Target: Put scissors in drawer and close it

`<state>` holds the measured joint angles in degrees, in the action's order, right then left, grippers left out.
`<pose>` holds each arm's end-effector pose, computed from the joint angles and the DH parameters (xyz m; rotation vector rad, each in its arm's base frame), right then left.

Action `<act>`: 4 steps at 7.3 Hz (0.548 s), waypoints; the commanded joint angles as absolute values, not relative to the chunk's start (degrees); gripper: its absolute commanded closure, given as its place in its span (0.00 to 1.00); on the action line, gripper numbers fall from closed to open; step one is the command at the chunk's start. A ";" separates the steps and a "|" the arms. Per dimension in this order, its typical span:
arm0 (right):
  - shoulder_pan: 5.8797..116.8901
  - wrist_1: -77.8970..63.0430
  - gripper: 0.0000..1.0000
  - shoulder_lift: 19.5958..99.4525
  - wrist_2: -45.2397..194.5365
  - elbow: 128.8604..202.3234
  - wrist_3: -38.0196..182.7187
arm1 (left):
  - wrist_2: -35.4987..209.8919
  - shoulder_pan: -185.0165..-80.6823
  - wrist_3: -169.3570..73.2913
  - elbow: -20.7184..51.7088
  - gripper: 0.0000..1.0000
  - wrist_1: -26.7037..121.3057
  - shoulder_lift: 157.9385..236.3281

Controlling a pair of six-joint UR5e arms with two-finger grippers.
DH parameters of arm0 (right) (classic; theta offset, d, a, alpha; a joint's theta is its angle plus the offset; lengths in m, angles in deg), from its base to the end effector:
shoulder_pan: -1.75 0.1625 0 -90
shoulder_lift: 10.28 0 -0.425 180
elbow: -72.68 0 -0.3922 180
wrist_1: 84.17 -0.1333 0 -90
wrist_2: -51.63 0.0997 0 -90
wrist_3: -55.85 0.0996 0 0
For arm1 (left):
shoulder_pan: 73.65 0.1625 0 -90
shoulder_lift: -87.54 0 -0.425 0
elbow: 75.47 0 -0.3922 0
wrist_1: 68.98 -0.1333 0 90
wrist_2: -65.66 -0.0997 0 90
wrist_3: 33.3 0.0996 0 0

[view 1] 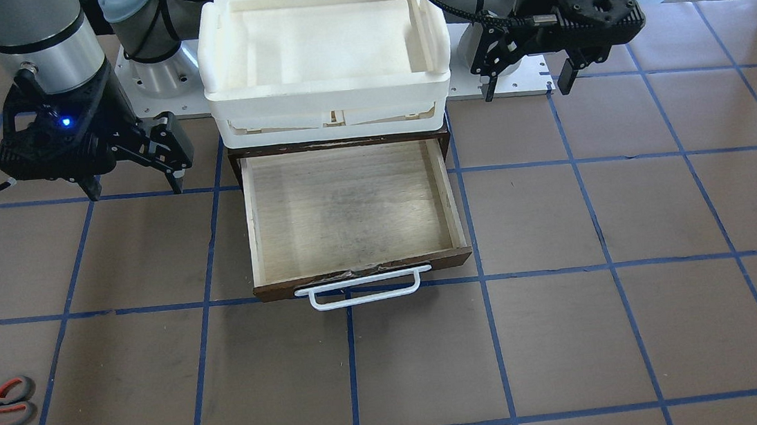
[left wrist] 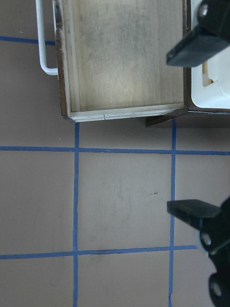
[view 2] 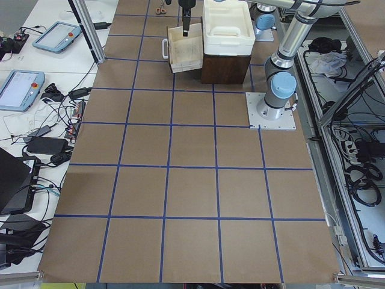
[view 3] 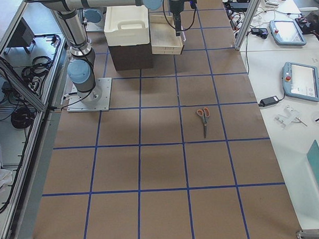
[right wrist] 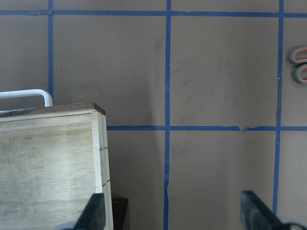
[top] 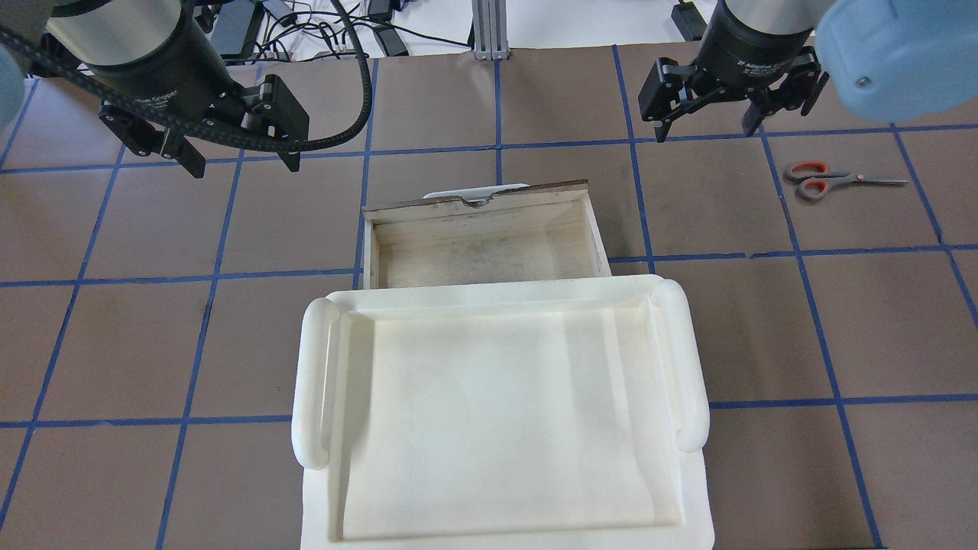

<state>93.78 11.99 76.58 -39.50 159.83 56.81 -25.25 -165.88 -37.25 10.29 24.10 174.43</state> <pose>0.1498 -0.5199 0.4960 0.0276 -3.1203 0.1607 -0.1500 -0.4673 0.5452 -0.0479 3.1272 -0.1178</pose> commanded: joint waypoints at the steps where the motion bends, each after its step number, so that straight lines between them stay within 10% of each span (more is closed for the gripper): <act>1: 93.77 12.06 0.00 76.64 -39.78 160.48 56.82 | -25.39 -166.03 -37.26 10.22 0.00 24.10 174.37; 4: 93.77 12.33 0.00 76.64 -40.04 160.58 56.55 | -25.22 -166.03 -37.35 10.31 0.00 24.10 174.37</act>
